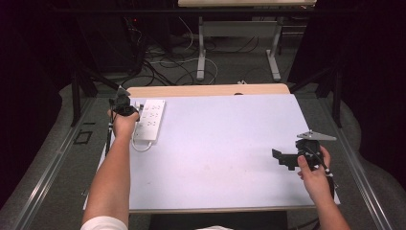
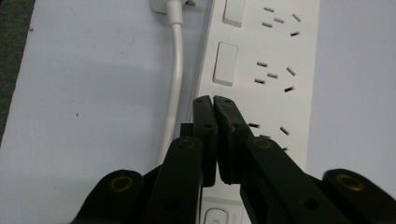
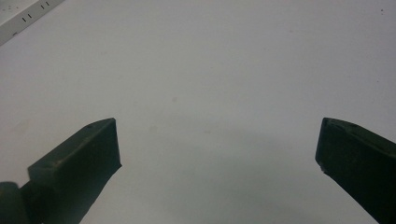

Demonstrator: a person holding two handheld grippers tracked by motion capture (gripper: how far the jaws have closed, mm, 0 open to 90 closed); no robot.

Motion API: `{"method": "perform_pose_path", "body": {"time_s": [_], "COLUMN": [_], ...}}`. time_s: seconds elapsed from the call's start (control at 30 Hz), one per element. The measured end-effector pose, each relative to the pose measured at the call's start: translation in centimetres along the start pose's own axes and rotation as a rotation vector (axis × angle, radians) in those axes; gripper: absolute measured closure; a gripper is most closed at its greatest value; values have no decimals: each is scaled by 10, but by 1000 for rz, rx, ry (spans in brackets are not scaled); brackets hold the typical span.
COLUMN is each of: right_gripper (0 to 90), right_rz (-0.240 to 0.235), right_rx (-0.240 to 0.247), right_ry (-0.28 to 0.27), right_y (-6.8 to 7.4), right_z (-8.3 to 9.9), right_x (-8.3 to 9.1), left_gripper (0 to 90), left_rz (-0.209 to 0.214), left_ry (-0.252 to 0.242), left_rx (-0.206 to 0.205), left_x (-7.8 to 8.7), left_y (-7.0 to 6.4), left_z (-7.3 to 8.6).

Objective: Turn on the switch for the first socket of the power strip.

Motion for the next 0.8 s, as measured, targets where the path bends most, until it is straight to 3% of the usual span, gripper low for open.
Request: {"method": "perform_pose_path", "body": {"time_s": [0.63,0.8], "right_gripper": [0,0], "right_rz": [4,4], "right_rx": [-3,-2], "right_ry": [1,0], "right_y": [1,1], "right_z": [1,1], "right_x": [-1,-2], "left_gripper": [883,879], "left_rz": [-5,4], "left_ry": [22,20], "left_rx": [1,36], "left_x": [-7,-11], "left_y": [-3,4], "left_z": [6,10]}}
Point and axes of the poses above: each handheld gripper's, and its own axes: x roughly backward along the jaws, z roughly out of its underside, y roughly to its left, the point moved 5 cm from there along -x, roughly forward along the jaws, and after that the axes turned 5 degrees about z, right-handed, at the moved point
